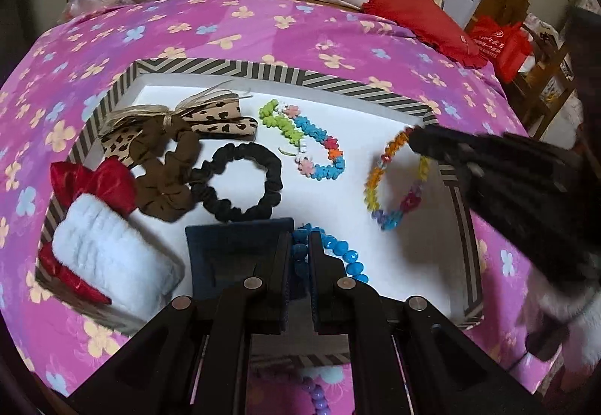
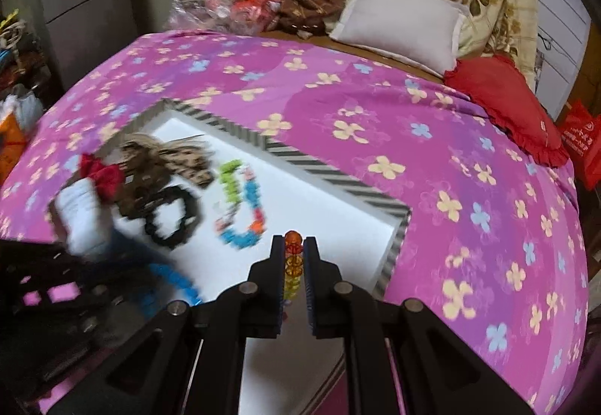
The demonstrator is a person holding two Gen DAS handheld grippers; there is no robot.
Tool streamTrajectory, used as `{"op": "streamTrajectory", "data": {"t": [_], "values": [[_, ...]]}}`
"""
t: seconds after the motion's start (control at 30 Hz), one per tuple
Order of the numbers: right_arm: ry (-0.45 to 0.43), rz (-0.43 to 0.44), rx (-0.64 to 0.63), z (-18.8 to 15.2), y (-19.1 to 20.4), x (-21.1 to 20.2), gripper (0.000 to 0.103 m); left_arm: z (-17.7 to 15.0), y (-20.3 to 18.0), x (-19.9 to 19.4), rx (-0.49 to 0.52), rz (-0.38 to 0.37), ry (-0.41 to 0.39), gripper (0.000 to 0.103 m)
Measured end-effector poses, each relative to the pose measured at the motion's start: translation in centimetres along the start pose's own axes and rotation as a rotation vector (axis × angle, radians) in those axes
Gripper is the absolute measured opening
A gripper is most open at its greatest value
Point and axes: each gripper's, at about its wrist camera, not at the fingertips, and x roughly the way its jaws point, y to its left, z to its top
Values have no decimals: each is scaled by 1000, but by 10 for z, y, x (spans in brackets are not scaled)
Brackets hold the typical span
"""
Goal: Organize jewelry
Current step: 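Carry both bracelets into the tray and open both grippers, then move both tools back to the purple and multicolor bead bracelets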
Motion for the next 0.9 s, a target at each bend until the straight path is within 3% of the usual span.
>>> {"op": "streamTrajectory", "data": {"t": [0.43, 0.5, 0.57, 0.67, 0.8, 0.9], "values": [[30, -16, 62, 26, -21, 59, 10, 9, -11, 8, 26, 10, -17, 6], [23, -8, 87, 21, -26, 52, 25, 9, -8, 8, 11, -7, -13, 6], [20, -15, 97, 16, -30, 45, 31, 10, -5, 8, 0, -27, -9, 9], [9, -8, 100, 6, -33, 29, 31, 8, -5, 3, -5, -22, -11, 25], [-27, 16, 112, -11, -31, 1, 33, 1, -5, -7, 6, 0, -27, 27], [-41, 39, 124, -24, -24, -16, 41, -7, -3, -16, 8, 23, -40, 27]]}}
